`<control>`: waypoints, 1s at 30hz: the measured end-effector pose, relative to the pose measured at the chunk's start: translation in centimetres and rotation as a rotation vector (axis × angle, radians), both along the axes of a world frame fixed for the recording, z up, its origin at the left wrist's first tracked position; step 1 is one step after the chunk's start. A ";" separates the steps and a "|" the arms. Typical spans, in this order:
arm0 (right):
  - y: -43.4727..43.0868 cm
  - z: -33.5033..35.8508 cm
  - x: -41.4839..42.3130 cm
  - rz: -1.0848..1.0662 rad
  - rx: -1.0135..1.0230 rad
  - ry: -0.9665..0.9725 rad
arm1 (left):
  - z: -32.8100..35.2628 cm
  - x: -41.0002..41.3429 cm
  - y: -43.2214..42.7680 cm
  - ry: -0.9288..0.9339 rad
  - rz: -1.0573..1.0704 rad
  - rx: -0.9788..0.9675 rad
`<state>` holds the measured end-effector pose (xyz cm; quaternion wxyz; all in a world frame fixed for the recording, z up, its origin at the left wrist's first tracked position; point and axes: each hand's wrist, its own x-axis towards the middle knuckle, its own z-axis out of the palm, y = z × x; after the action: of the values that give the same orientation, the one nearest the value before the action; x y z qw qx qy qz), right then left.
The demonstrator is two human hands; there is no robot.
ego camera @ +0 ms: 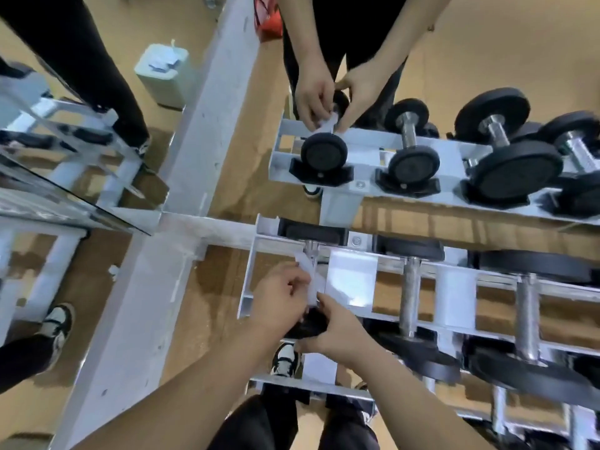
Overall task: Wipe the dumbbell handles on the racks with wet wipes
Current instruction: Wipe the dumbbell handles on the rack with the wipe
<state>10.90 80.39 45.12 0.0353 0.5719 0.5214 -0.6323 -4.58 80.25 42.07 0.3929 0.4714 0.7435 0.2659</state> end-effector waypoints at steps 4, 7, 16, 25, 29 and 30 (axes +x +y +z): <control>-0.5 -0.4 0.2 -0.044 0.035 -0.010 | 0.3 0.9 1.2 -0.133 0.165 -0.157; -0.8 -0.7 0.2 -0.058 0.060 -0.036 | 0.3 2.1 2.0 -0.193 0.189 -0.249; 0.1 -0.1 0.5 -0.089 -0.025 0.060 | 0.9 3.5 6.7 -0.275 0.166 -0.283; -0.3 -0.4 0.0 -0.096 -0.008 0.025 | 0.3 0.9 2.8 -0.223 -0.139 -0.541; -0.3 -0.4 -0.1 -0.104 -0.025 0.013 | 1.5 1.3 4.9 -0.288 -0.025 -0.496; -0.2 -0.1 -0.2 -0.098 -0.033 0.009 | 1.4 1.4 5.6 -0.333 0.040 -0.469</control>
<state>10.71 80.15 44.99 0.0113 0.5933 0.4822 -0.6444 -3.21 85.82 43.49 0.6025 0.3030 0.7190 0.1681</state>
